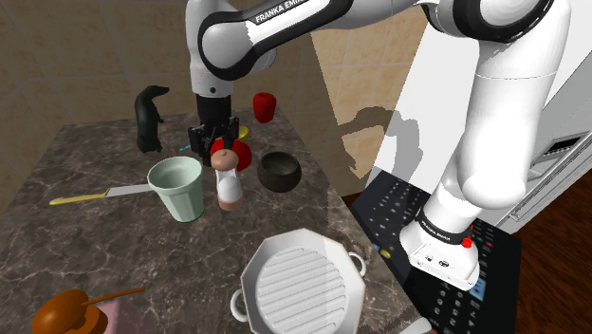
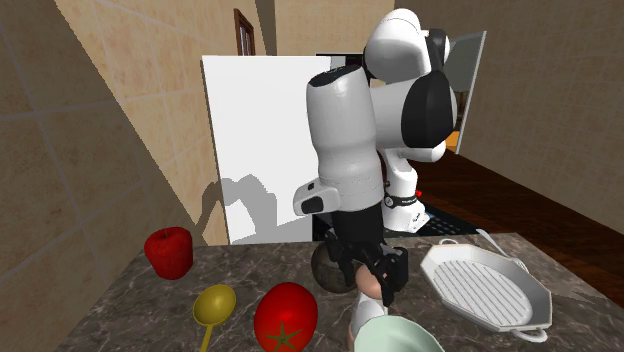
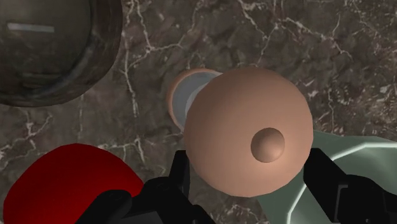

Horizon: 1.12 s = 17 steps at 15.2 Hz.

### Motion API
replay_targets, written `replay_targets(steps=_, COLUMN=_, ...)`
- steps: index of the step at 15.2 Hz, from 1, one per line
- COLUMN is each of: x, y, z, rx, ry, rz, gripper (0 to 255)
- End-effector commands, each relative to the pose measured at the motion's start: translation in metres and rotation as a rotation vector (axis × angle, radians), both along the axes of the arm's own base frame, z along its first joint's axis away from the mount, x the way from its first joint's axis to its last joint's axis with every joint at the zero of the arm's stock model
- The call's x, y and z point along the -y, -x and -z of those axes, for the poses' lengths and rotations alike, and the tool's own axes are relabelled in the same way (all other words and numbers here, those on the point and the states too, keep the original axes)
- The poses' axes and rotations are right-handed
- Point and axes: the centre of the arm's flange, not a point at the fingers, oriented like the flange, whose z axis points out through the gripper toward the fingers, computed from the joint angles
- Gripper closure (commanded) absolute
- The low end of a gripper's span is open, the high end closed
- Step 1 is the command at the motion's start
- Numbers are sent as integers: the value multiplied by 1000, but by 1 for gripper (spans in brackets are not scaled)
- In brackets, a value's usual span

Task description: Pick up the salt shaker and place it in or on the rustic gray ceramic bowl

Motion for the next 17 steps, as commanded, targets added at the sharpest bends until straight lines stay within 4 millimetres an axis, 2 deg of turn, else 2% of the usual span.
replay_targets(steps=1, x=0, y=0, z=0, rx=0, ry=0, rz=0, gripper=255)
replay_targets(steps=5, x=0, y=0, z=0, rx=0, ry=0, rz=0, gripper=255)
replay_targets(steps=17, x=0, y=0, z=-63, rx=0, ry=0, rz=0, gripper=255)
